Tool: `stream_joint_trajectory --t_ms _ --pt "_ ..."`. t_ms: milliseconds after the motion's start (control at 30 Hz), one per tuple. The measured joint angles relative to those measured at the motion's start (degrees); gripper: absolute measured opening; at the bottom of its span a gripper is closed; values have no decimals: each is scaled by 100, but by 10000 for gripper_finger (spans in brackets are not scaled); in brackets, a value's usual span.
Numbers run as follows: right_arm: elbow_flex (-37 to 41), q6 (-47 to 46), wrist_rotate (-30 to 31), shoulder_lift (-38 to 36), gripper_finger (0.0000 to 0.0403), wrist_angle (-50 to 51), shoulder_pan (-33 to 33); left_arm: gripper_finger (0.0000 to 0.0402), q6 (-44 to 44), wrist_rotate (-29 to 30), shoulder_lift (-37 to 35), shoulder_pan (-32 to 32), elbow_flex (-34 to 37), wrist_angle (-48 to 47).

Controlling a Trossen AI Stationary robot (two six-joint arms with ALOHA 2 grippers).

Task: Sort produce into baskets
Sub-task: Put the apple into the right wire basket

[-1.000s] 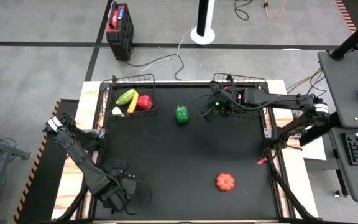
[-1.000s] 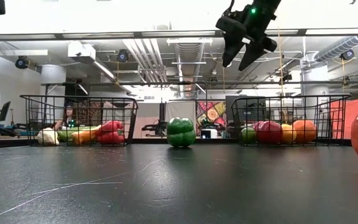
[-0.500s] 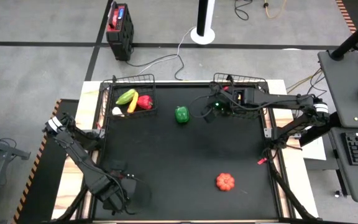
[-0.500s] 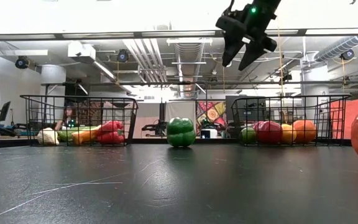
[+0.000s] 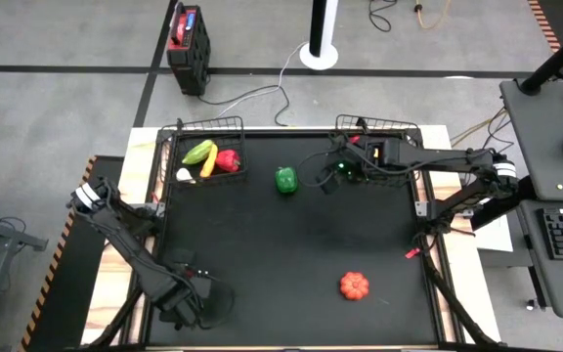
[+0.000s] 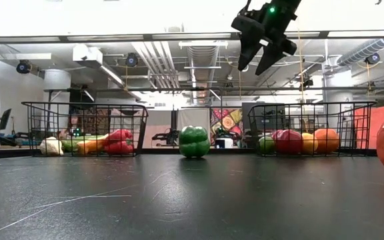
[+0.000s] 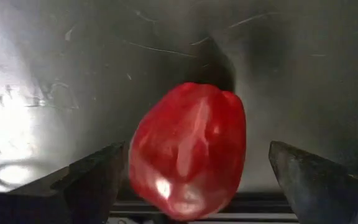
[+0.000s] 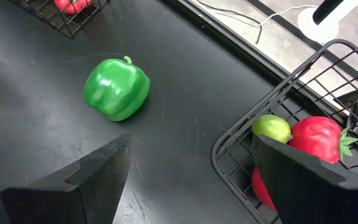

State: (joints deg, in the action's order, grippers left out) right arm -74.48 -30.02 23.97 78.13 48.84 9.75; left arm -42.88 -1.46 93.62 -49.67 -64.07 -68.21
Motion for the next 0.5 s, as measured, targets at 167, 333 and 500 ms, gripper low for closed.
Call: stream_joint_trajectory --t_ms 167,333,500 --pt "0 0 0 0 325 0 -10 375 -5 -66 0 0 346 311" --pt "2 4 0 4 325 0 -12 373 -15 -66 0 0 625 665" --pt "2 4 0 4 320 4 -14 348 -188 -99 -21 7 856 881"
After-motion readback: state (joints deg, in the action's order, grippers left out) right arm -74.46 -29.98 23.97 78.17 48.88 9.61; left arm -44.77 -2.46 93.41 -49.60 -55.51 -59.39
